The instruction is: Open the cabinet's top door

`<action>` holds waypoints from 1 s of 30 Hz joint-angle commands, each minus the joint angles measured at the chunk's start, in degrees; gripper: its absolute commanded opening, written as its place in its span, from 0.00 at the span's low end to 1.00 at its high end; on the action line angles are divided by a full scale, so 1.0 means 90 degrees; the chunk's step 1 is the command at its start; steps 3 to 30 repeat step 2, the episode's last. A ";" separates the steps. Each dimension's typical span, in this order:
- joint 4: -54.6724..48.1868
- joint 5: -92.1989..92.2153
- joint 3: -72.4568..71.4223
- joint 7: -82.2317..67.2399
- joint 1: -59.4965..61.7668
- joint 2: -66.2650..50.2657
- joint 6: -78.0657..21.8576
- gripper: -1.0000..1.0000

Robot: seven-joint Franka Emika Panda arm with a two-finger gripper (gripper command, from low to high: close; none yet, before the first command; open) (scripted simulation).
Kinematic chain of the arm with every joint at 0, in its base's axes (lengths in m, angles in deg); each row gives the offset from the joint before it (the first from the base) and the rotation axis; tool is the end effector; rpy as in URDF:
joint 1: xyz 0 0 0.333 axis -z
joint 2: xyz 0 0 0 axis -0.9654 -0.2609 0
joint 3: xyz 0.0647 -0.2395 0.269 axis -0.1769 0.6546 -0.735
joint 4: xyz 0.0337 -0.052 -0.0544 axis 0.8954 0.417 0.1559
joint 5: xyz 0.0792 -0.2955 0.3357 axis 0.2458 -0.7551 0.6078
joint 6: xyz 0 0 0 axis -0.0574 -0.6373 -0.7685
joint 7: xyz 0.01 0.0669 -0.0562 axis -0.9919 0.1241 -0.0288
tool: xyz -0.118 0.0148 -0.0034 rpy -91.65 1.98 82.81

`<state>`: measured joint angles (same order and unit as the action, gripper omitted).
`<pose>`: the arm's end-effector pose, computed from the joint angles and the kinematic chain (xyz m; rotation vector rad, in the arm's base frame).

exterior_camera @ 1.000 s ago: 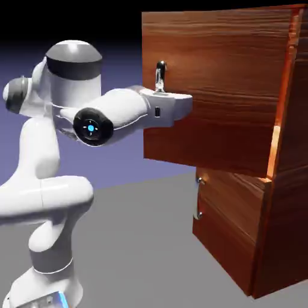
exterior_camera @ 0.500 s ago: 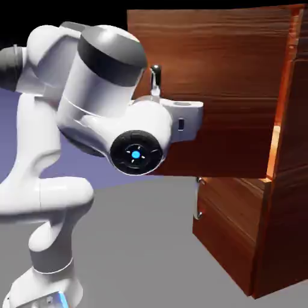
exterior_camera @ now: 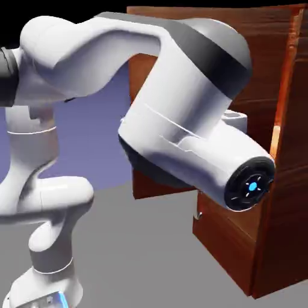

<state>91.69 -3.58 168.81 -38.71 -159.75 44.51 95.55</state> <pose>0.2588 -0.4028 0.6270 -1.5035 -0.5717 -0.6601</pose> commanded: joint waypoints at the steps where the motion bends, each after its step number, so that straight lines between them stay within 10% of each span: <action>1: -0.0001 0.0002 -0.0018 0.0003 0.0016 0.0000 0.0005 1.00; 30: -0.0001 0.0002 -0.0018 0.0003 0.0016 0.0000 0.0005 1.00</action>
